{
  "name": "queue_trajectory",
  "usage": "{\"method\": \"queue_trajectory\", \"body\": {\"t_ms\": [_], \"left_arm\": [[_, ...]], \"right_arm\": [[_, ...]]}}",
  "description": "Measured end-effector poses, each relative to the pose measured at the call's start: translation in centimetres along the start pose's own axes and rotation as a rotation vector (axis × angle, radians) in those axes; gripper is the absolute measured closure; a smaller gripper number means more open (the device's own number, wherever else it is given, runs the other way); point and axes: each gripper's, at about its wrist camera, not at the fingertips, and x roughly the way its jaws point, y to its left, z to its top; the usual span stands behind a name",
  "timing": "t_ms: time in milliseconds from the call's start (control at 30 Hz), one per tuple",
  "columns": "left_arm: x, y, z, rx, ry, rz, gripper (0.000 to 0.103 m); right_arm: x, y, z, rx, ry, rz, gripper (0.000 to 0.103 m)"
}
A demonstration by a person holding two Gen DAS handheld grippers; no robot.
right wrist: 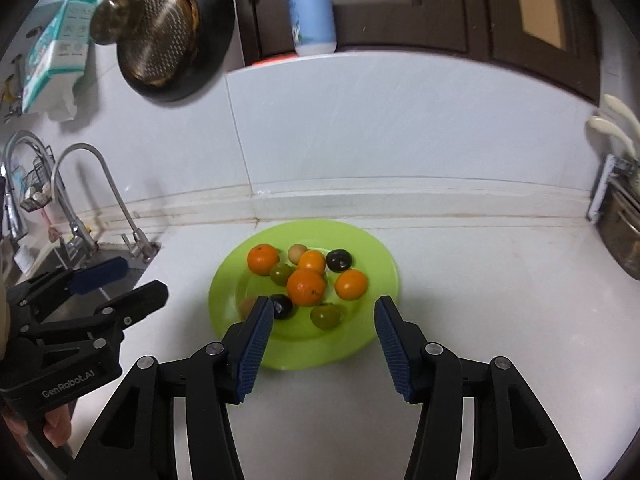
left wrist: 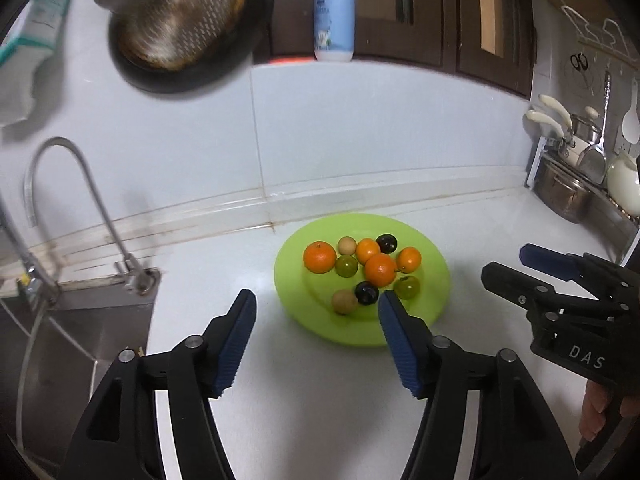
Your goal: Organize fruits
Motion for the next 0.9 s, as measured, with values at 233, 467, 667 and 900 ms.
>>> {"method": "queue_trajectory", "body": {"t_ms": [233, 467, 667, 900], "left_arm": [[-5.4, -1.9, -2.2, -0.033, -0.062, 0.049, 0.02], [-10.2, -4.3, -4.6, -0.045, -0.091, 0.071, 0.011], [-13.4, -5.9, -6.5, -0.056, -0.095, 0.078, 0.008], [-16.4, -7.2, -7.8, -0.043, -0.121, 0.095, 0.006]], "right_arm": [[-5.2, -0.1, -2.3, -0.014, -0.034, 0.003, 0.036], [-10.9, -0.5, -4.9, -0.037, -0.072, -0.007, 0.03], [-14.7, -0.9, -7.2, -0.045, -0.079, -0.016, 0.026], [-17.7, -1.3, -9.2, -0.046, -0.089, -0.009, 0.026]]}}
